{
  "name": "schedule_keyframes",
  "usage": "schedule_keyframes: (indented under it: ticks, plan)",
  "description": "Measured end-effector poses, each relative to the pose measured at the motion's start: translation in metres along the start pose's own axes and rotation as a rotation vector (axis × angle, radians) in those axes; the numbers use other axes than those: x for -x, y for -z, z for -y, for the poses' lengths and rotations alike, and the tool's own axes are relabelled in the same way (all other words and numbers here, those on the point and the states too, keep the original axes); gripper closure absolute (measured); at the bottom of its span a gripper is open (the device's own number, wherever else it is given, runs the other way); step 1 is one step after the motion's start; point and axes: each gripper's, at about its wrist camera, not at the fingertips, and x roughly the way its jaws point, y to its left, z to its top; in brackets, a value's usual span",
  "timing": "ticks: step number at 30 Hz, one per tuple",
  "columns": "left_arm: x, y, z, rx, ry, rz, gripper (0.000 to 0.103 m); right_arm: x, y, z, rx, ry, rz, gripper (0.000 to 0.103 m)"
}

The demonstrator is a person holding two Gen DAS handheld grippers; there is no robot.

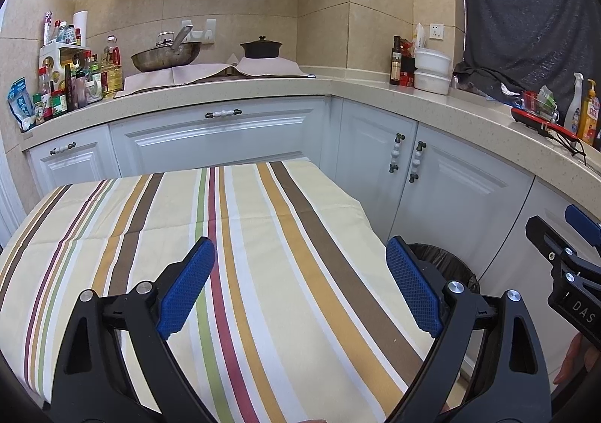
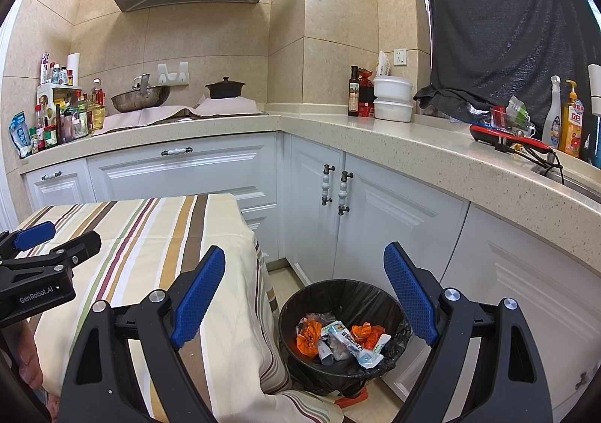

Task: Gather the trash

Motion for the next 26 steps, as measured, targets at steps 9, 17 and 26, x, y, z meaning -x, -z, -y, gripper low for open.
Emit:
schedule_keyframes:
  ticks: [9, 17, 26]
  plan:
    - [0.003, -0.001, 0.001, -0.002, 0.003, 0.014, 0.005, -0.001, 0.001, 0.001, 0.001, -0.002, -0.001, 0.019]
    - [0.001, -0.001, 0.003, -0.001, 0.041, 0.006, 0.005, -0.001, 0.001, 0.0, 0.0, -0.003, -0.002, 0.019]
    - [-0.023, -0.001, -0.011, 0.0, -0.016, -0.068, 0.005, -0.01, 0.006, -0.003, 0.01, -0.018, -0.023, 0.019]
